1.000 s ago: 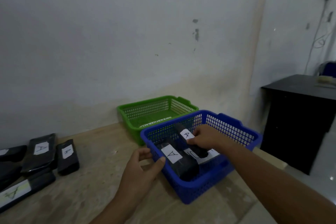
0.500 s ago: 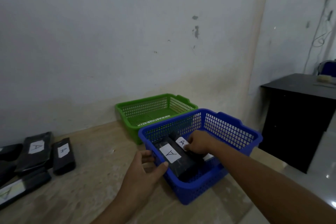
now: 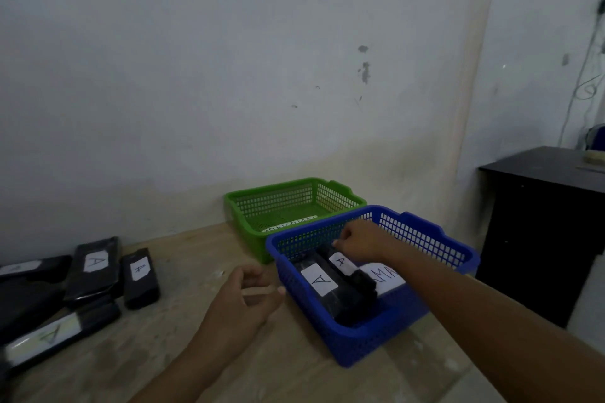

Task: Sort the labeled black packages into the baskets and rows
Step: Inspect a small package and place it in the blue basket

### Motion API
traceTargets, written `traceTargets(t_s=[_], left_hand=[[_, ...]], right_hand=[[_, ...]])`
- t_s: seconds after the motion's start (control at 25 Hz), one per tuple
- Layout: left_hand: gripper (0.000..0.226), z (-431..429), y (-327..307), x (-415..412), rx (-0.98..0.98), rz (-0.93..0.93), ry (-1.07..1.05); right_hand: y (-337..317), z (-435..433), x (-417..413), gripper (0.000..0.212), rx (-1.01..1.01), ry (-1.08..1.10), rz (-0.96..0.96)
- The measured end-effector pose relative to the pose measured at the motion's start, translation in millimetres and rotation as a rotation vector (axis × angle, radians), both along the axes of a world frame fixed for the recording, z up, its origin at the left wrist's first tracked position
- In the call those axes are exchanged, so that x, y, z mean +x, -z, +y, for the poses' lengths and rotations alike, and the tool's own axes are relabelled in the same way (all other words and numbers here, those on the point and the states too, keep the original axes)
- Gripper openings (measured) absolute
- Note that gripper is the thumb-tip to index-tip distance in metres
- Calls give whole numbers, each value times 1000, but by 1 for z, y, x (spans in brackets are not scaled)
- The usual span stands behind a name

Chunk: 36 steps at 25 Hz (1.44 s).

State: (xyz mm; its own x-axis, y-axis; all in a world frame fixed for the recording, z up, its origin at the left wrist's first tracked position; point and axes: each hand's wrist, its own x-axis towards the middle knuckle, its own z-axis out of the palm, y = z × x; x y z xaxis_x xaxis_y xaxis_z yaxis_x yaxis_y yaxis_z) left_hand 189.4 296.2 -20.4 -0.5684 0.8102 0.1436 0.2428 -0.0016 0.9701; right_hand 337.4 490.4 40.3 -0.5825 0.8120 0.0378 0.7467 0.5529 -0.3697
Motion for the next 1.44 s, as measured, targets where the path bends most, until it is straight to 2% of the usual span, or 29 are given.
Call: traceTargets(t_s=[0.12,0.32,0.56,0.72,0.88,1.0,1.2,1.36,1.44], left_hand=[[24,-28,-12,-19,-11,41,-42],[17,-94,-20,-68,-94,215,-160],[13,-196,-5,-140,-182,346,-400],[13,-260,13,-180,-304,524,-544],[25,-288,26,-196,-289,591,-653],[26,-290,32,-198,-268,590,-673],[29,-287,37,-194,-231,511,-599],[27,-272,26,-179,-142,501,-550],[26,-258,21,-170,-79,480,-507]], right_hand=[[-27,-34,-28,41,62,-86,82],[-46,-117,-92,34,97,-338,102],[-14,-212,-175,23,15,-616,106],[23,-264,-224,37,-110,-729,51],[61,-300,-258,52,-221,-731,52],[80,-314,-271,57,-378,-627,166],[95,-315,-272,45,-377,-568,304],[92,-295,-247,26,-606,-680,324],[91,-279,-231,22,-615,-704,420]])
